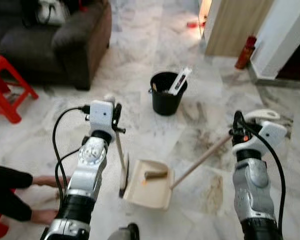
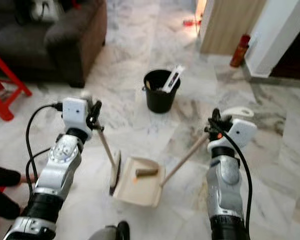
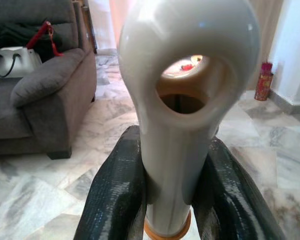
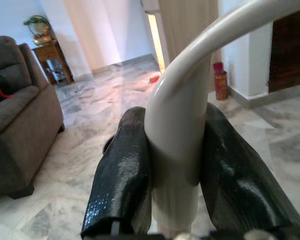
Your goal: Sweep floor
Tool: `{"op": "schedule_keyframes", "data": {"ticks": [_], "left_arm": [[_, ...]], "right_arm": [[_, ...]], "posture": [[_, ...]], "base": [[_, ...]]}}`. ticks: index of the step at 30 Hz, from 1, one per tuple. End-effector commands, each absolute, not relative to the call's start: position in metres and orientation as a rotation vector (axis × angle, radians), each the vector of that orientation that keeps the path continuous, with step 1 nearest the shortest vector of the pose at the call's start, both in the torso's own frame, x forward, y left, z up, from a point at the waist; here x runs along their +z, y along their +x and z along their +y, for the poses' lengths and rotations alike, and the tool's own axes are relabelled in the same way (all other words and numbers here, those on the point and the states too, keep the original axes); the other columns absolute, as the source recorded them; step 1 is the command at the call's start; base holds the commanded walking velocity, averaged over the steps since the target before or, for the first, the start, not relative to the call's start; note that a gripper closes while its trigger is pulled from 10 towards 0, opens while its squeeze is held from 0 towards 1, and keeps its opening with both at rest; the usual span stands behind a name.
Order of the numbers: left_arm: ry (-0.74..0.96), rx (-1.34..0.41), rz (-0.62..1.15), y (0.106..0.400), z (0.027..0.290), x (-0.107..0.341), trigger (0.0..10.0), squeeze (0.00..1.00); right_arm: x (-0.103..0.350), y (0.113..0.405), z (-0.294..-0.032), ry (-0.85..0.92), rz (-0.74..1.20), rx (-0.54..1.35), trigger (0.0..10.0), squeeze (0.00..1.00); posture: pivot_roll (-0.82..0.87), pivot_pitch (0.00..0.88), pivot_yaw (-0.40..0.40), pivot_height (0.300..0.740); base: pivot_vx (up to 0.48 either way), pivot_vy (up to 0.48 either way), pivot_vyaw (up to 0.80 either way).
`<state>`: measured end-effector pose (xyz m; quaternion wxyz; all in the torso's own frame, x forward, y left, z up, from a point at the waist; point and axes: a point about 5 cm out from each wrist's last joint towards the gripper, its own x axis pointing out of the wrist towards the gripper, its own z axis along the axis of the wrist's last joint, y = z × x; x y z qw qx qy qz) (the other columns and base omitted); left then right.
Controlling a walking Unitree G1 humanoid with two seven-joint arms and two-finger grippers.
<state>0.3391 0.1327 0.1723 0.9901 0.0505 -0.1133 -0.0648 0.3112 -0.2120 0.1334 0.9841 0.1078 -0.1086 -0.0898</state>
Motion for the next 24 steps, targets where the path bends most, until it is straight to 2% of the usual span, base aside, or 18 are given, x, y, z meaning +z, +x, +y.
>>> {"op": "schedule_keyframes", "data": {"ticks": [1, 11, 17, 21, 24], "left_arm": [[0.104, -0.13, -0.27, 0.3388, 0.1322, 0.1813, 10.0, 0.0], [0.106, -0.126, -0.268, 0.3385, 0.1332, 0.181, 10.0, 0.0], [0.106, -0.125, -0.268, 0.3385, 0.1332, 0.1809, 10.0, 0.0], [0.106, -0.123, -0.269, 0.3384, 0.1334, 0.1809, 10.0, 0.0], [0.106, -0.122, -0.269, 0.3385, 0.1334, 0.1808, 10.0, 0.0]], "right_arm": [[0.1399, 0.3108, -0.2139, 0.228, -0.252, -0.184, 10.0, 0.0], [0.1404, 0.3105, -0.214, 0.228, -0.255, -0.183, 10.0, 0.0], [0.1398, 0.3109, -0.2142, 0.24, -0.248, -0.182, 10.0, 0.0], [0.1398, 0.311, -0.2143, 0.244, -0.246, -0.181, 10.0, 0.0], [0.1401, 0.3111, -0.2145, 0.238, -0.249, -0.181, 10.0, 0.0]], "posture": [[0.09, 0.14, -0.042, 0.74], [0.09, 0.141, -0.044, 0.74], [0.09, 0.142, -0.045, 0.74], [0.09, 0.142, -0.045, 0.74], [0.09, 0.142, -0.046, 0.74]], "base": [[0.0, 0.0, 0.0], [0.024, 0.0, 0.0], [0.247, 0.0, 0.0], [0.263, 0.0, -0.67], [0.274, 0.0, 0.0]]}}
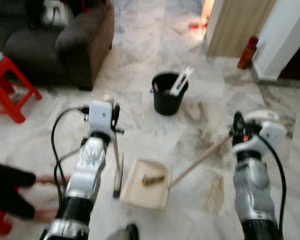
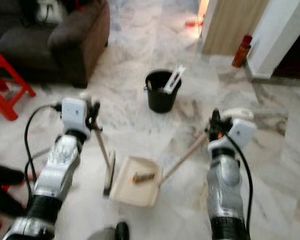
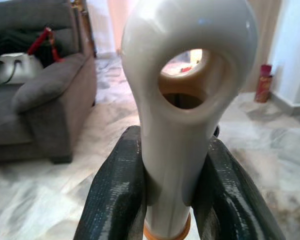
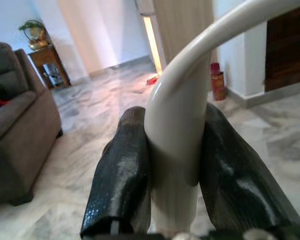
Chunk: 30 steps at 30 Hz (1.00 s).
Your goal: Sweep floor
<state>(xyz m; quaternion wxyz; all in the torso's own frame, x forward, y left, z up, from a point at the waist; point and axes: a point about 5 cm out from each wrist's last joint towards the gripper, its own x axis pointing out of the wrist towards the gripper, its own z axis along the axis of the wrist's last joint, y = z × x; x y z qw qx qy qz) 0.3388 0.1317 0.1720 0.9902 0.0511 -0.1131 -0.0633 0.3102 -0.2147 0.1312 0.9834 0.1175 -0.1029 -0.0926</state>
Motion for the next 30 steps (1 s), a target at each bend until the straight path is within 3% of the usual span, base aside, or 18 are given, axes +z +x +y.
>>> {"op": "schedule_keyframes", "data": {"ticks": [1, 30], "left_arm": [[0.106, -0.122, -0.269, 0.3384, 0.1335, 0.1808, 10.0, 0.0], [0.106, -0.122, -0.269, 0.3379, 0.1336, 0.1808, 10.0, 0.0]], "right_arm": [[0.1403, 0.3111, -0.2143, 0.235, -0.249, -0.181, 10.0, 0.0], [0.1409, 0.3109, -0.2138, 0.237, -0.254, -0.176, 10.0, 0.0]], "posture": [[0.09, 0.142, -0.046, 0.74], [0.09, 0.143, -0.049, 0.74]], "base": [[0.285, 0.0, 0.0], [0.293, 0.0, -0.08]]}}
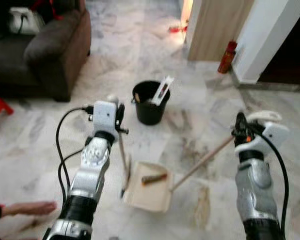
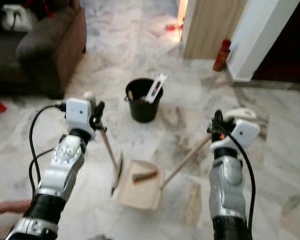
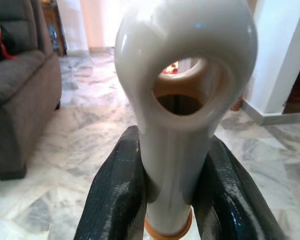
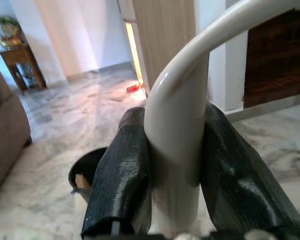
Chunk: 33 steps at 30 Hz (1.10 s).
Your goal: Sweep floor
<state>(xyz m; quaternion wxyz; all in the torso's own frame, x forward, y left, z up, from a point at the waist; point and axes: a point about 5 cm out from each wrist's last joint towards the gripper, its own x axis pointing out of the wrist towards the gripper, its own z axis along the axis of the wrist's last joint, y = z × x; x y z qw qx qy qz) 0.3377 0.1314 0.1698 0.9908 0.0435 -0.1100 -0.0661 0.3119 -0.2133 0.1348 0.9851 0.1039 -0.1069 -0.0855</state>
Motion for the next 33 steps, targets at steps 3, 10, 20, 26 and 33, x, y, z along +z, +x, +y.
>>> {"op": "schedule_keyframes", "data": {"ticks": [3, 10, 20, 26, 33], "left_arm": [[0.107, -0.121, -0.269, 0.338, 0.1336, 0.1809, 10.0, 0.0], [0.106, -0.121, -0.269, 0.3379, 0.1337, 0.181, 10.0, 0.0], [0.107, -0.12, -0.27, 0.3378, 0.1337, 0.1816, 10.0, 0.0], [0.107, -0.121, -0.27, 0.3374, 0.1337, 0.1815, 10.0, 0.0], [0.106, -0.12, -0.269, 0.3375, 0.1336, 0.1813, 10.0, 0.0]], "right_arm": [[0.1409, 0.3109, -0.2137, 0.238, -0.253, -0.175, 10.0, 0.0], [0.1409, 0.3111, -0.2137, 0.238, -0.253, -0.175, 10.0, 0.0], [0.1417, 0.3106, -0.212, 0.235, -0.259, -0.164, 10.0, 0.0], [0.1412, 0.3106, -0.2112, 0.235, -0.257, -0.161, 10.0, 0.0], [0.1406, 0.311, -0.2107, 0.241, -0.254, -0.158, 10.0, 0.0]], "posture": [[0.09, 0.144, -0.049, 0.74], [0.09, 0.144, -0.049, 0.74], [0.09, 0.146, -0.049, 0.74], [0.09, 0.147, -0.049, 0.74], [0.09, 0.144, -0.05, 0.74]], "base": [[0.301, 0.0, 0.0], [0.301, 0.0, 0.0], [0.303, 0.0, 0.0], [0.304, 0.0, 0.0], [0.304, 0.0, 0.0]]}}
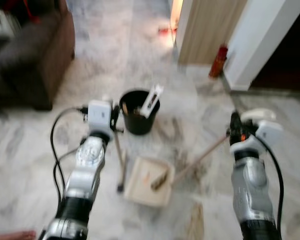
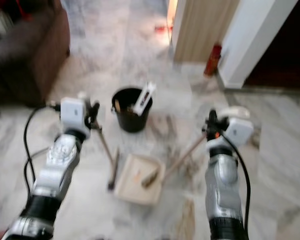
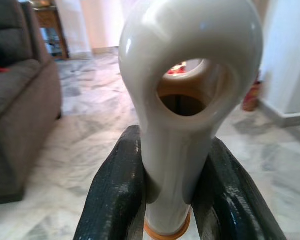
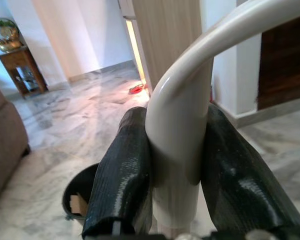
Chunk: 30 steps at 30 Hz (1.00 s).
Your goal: Sweep floor
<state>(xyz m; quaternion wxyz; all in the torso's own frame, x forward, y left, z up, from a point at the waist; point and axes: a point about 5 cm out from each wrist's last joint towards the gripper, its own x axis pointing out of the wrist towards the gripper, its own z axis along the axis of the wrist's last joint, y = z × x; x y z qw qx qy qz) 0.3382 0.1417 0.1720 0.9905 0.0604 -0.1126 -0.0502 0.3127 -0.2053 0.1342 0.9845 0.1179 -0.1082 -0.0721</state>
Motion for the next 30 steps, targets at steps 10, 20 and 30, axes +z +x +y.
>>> {"op": "schedule_keyframes", "data": {"ticks": [10, 20, 30], "left_arm": [[0.108, -0.124, -0.272, 0.3378, 0.1334, 0.1821, 10.0, 0.0], [0.108, -0.131, -0.274, 0.3381, 0.1325, 0.1826, 10.0, 0.0], [0.097, -0.132, -0.279, 0.3378, 0.1316, 0.1826, 10.0, 0.0]], "right_arm": [[0.1411, 0.3119, -0.2081, 0.244, -0.255, -0.144, 10.0, 0.0], [0.1411, 0.3123, -0.2065, 0.245, -0.257, -0.132, 10.0, 0.0], [0.1413, 0.313, -0.2053, 0.247, -0.257, -0.125, 10.0, 0.0]], "posture": [[0.09, 0.141, -0.047, 0.74], [0.1, 0.128, -0.042, 0.74], [0.1, 0.127, -0.043, 0.74]], "base": [[0.302, 0.0, 0.0], [0.303, 0.0, 0.0], [0.133, 0.0, 0.0]]}}
